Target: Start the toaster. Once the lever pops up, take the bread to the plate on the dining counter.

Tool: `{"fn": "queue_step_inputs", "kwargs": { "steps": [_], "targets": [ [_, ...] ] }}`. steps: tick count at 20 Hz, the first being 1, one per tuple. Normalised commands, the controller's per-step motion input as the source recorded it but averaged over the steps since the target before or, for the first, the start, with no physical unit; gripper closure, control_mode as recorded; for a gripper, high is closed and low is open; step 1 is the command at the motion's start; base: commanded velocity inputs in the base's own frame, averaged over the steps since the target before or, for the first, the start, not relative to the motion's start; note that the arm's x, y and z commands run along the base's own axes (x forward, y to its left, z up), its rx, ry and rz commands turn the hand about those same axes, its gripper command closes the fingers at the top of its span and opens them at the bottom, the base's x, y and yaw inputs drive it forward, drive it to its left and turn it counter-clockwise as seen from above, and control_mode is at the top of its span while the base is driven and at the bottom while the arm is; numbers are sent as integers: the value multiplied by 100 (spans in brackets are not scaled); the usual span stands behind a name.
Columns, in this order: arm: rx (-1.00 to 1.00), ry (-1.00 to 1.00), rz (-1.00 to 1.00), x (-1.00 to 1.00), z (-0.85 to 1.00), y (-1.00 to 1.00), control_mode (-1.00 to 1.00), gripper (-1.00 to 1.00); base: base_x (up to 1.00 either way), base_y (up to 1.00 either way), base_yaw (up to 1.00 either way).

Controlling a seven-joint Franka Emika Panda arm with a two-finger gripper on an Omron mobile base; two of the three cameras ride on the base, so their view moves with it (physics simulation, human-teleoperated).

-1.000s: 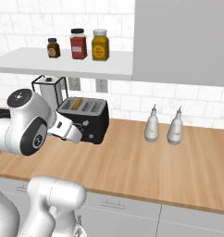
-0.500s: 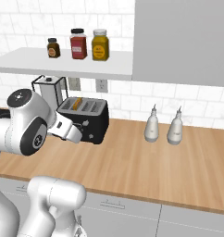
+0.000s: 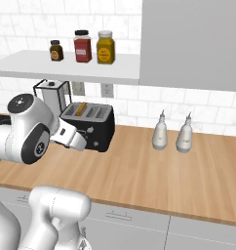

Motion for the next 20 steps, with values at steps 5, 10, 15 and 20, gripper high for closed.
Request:
{"fn": "queue_step_inputs", "kwargs": {
  "steps": [5,10,15,20],
  "targets": [
    [0,0,0,0,0,0,-100,-100,0,0,0],
    [0,0,0,0,0,0,-100,-100,0,0,0],
    [0,0,0,0,0,0,-100,-100,0,0,0],
    [0,0,0,0,0,0,-100,-100,0,0,0]
  ]
}}
